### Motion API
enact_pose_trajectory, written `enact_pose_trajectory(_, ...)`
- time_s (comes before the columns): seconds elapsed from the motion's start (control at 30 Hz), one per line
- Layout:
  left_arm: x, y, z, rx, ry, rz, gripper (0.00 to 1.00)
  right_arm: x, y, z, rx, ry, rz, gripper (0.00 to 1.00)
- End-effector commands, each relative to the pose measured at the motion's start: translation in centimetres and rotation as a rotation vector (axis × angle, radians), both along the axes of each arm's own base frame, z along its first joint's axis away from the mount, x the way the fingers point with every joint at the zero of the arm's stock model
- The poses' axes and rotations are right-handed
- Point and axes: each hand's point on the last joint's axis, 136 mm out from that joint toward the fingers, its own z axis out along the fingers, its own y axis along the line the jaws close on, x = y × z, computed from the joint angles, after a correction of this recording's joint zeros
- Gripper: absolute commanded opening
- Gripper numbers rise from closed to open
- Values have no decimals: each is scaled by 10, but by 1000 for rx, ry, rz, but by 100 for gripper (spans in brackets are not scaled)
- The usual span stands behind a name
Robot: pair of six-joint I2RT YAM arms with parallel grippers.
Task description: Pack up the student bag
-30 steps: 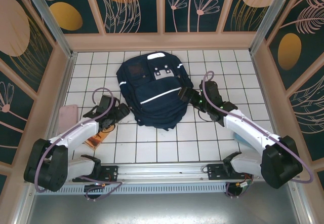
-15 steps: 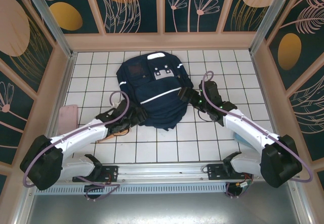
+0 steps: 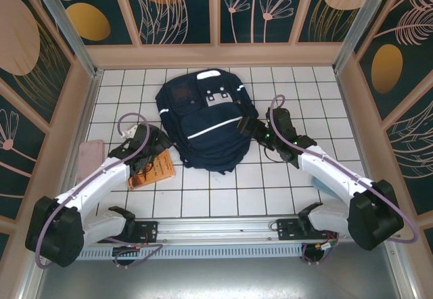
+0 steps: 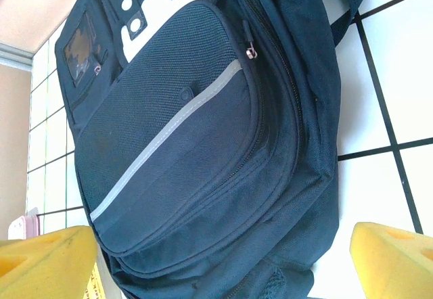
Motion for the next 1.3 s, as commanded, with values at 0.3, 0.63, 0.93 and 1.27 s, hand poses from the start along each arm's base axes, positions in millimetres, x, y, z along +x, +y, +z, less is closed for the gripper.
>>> enact_pose_trajectory(0.3, 17, -32, -29, -51, 56, -171, 98, 3, 8, 13, 29, -25, 18, 96)
enact_pose_trajectory(0.63, -22, -92, -56, -132, 161, -344, 90, 4, 10, 15, 41, -18, 14, 95)
enact_pose_trajectory(0.93, -50, -82, -40, -131, 136, -323, 91, 5, 33, 24, 13, -40, 82, 92)
enact_pose_trajectory(1.27, -41, -44, -15, -151, 87, -179, 83, -23, 142, -7, -69, 18, 402, 40)
